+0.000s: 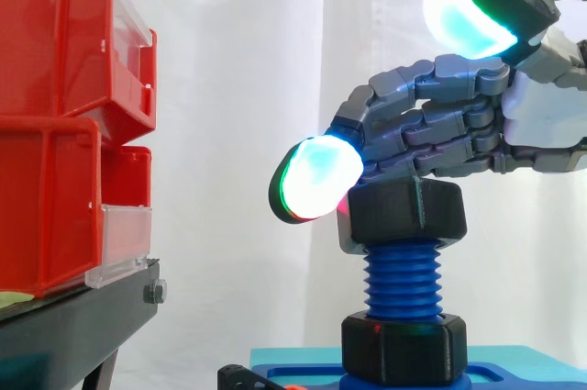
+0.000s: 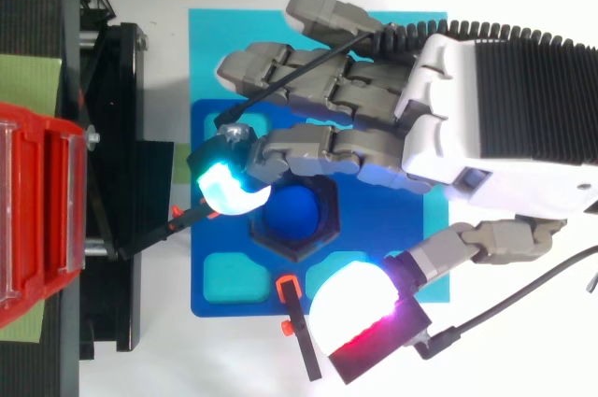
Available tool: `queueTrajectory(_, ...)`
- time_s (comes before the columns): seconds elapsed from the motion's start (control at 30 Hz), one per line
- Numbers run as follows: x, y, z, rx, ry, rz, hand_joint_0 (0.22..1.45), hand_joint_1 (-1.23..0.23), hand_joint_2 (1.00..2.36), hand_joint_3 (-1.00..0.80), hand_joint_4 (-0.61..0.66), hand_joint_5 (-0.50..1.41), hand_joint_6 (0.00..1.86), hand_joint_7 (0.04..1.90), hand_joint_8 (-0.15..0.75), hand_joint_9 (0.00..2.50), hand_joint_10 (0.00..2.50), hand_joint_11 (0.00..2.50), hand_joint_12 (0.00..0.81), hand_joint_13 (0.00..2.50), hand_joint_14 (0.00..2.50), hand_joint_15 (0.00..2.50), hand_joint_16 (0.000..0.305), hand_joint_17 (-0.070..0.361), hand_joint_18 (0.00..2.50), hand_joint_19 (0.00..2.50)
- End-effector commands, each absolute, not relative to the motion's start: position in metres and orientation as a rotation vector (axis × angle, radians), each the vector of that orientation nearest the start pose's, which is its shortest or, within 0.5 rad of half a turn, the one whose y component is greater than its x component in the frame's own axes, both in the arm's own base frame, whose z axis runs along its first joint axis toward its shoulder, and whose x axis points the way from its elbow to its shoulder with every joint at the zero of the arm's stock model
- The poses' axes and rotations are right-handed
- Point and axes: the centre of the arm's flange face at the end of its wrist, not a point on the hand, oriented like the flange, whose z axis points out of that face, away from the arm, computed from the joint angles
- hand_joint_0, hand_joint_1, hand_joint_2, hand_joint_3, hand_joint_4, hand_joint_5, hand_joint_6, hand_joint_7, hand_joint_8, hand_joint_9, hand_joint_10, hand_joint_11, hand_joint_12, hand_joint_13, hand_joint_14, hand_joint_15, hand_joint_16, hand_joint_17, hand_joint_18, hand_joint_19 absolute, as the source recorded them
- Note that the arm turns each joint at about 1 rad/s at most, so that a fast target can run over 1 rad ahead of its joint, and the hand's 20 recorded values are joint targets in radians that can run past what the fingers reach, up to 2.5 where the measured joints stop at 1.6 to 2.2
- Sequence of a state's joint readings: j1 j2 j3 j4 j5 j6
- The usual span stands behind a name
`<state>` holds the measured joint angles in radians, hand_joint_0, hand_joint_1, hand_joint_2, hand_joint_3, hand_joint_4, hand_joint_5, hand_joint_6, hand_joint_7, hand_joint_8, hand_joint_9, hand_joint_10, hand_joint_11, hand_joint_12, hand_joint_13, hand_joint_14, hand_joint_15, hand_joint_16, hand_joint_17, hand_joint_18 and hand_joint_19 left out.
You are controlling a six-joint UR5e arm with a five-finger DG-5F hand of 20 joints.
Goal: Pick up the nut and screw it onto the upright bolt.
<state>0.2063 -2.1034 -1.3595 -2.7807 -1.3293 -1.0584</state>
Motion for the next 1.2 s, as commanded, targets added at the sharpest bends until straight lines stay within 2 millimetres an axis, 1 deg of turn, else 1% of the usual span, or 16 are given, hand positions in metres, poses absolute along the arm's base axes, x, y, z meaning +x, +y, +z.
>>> queueTrajectory(0.0,0.706,-0.014,0.308,0.426,1.486,0.385,0.44,-0.14,1.00,-0.50,0.15,-0.20,0.50,0.83,0.221,0.08,0.00,0.00,0.311,0.03,0.00,0.00,0.039,0.089,0.00,0.00)
queueTrajectory(0.17,0.705,-0.018,0.307,0.427,1.495,0.380,0.44,-0.18,1.00,-0.50,0.17,-0.19,0.50,0.88,0.234,0.13,0.00,0.00,0.305,0.08,0.00,0.00,0.038,0.085,0.00,0.00)
queueTrajectory(0.47,0.704,-0.036,0.308,0.417,1.497,0.374,0.45,-0.23,1.00,-0.50,0.19,-0.17,0.50,0.98,0.242,0.16,0.00,0.00,0.296,0.11,0.00,0.00,0.035,0.080,0.00,0.00)
queueTrajectory(0.8,0.703,-0.052,0.308,0.417,1.505,0.371,0.45,-0.24,1.00,-0.50,0.20,-0.17,0.50,1.04,0.249,0.19,0.00,0.00,0.289,0.13,0.00,0.00,0.034,0.076,0.00,0.00)
queueTrajectory(0.87,0.703,-0.051,0.308,0.416,1.505,0.373,0.45,-0.25,1.00,-0.50,0.20,-0.16,0.50,1.05,0.250,0.20,0.00,0.00,0.287,0.14,0.00,0.00,0.033,0.075,0.00,0.00)
queueTrajectory(0.9,0.702,-0.055,0.307,0.418,1.506,0.370,0.45,-0.25,1.00,-0.50,0.21,-0.16,0.50,1.06,0.250,0.20,0.00,0.00,0.286,0.14,0.00,0.00,0.033,0.075,0.00,0.00)
queueTrajectory(1.03,0.700,-0.059,0.307,0.418,1.515,0.368,0.45,-0.25,1.00,-0.50,0.20,-0.16,0.50,1.07,0.252,0.22,0.00,0.00,0.283,0.15,0.00,0.00,0.032,0.073,0.00,0.00)
queueTrajectory(1.1,0.701,-0.060,0.309,0.417,1.514,0.370,0.45,-0.25,1.00,-0.50,0.21,-0.16,0.50,1.07,0.252,0.22,0.00,0.00,0.282,0.16,0.00,0.00,0.032,0.073,0.00,0.00)
queueTrajectory(1.17,0.703,-0.060,0.314,0.416,1.508,0.372,0.45,-0.25,1.00,-0.50,0.21,-0.15,0.50,1.08,0.254,0.23,0.00,0.00,0.283,0.16,0.00,0.00,0.032,0.072,0.00,0.00)
